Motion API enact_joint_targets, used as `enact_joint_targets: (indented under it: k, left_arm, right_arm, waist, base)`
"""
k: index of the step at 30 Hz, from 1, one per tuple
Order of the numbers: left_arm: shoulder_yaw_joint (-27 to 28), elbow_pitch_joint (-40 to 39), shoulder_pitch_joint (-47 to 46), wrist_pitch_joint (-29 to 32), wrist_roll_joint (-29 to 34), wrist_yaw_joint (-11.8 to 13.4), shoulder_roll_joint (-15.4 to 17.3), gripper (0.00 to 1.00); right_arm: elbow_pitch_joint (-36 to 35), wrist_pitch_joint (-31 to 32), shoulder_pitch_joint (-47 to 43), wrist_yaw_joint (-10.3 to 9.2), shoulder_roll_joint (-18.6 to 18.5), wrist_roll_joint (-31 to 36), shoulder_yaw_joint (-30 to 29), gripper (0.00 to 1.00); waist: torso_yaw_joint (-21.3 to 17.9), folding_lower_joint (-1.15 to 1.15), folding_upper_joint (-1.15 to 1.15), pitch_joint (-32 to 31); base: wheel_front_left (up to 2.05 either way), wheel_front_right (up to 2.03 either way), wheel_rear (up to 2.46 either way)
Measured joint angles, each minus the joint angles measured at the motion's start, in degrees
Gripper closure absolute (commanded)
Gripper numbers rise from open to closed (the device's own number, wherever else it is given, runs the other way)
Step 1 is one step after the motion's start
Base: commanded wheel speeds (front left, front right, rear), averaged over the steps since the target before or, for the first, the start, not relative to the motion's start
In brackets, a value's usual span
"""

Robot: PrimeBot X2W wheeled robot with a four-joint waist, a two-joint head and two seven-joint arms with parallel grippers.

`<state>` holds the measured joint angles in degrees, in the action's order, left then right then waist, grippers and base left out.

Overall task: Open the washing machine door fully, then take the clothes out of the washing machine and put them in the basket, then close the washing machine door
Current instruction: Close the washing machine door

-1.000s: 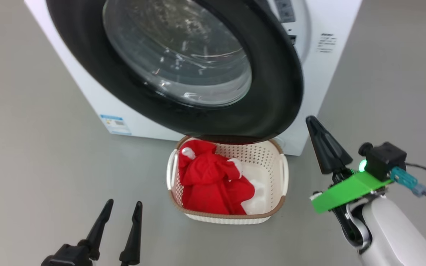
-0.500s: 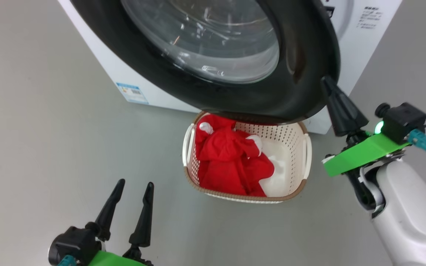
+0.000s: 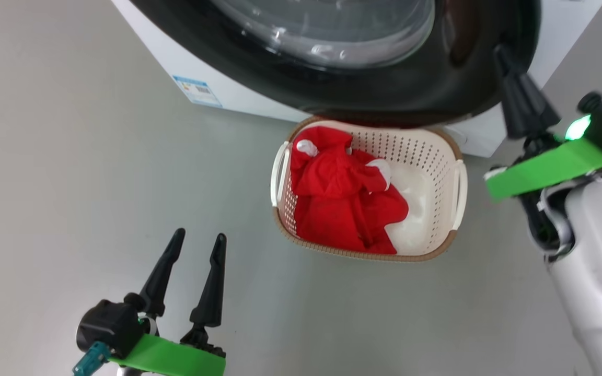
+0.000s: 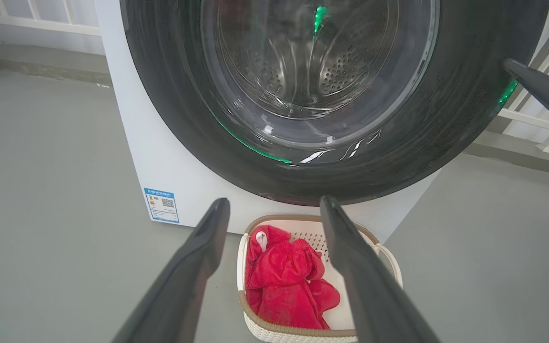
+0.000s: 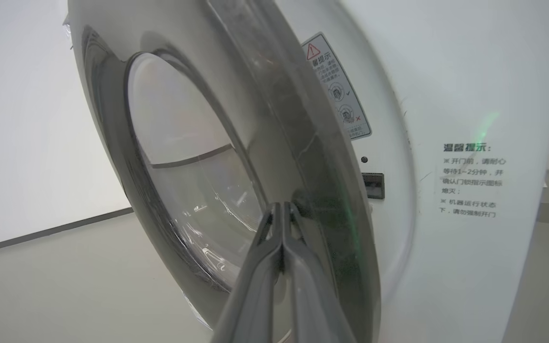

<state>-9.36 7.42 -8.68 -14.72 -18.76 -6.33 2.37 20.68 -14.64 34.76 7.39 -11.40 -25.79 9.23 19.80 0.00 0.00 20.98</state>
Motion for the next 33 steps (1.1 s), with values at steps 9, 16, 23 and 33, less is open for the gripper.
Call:
enact_joint_targets:
  k: [9,16,23,33]
  left_arm:
    - [-1.3,-0.9,-2.7,0.0,-0.6,0.4,-0.1,0.00]
    - [-1.6,-1.5,-3.7,0.0,-1.0,0.5,-0.1,0.00]
    - [-1.8,-1.6,-5.4,0.0,-1.0,0.5,-0.2,0.00]
    - [-0.8,-0.8,-5.4,0.0,-0.9,0.8,-0.2,0.00]
  right_arm:
    - [0.0,0.0,5.4,0.00,-0.6,0.0,-3.5,1.00]
    - [-0.6,-0.1,8.2,0.24,-0.6,0.0,-4.8,1.00]
    - [-0.8,-0.1,9.4,0.41,-0.1,0.0,-4.6,1.00]
    - [-0.6,-0.1,6.1,0.16,-1.0,0.0,0.3,1.00]
  waist:
    - [0.7,0.00,0.00,3.8]
    - [1.0,0.00,0.00,6.3]
    - [0.8,0.00,0.00,7.6]
    - [-0.2,0.00,0.00,5.1]
  base:
    - [0.00,0.00,0.00]
    - [0.00,0.00,0.00]
    - [0.00,0.00,0.00]
    - [0.00,0.00,0.00]
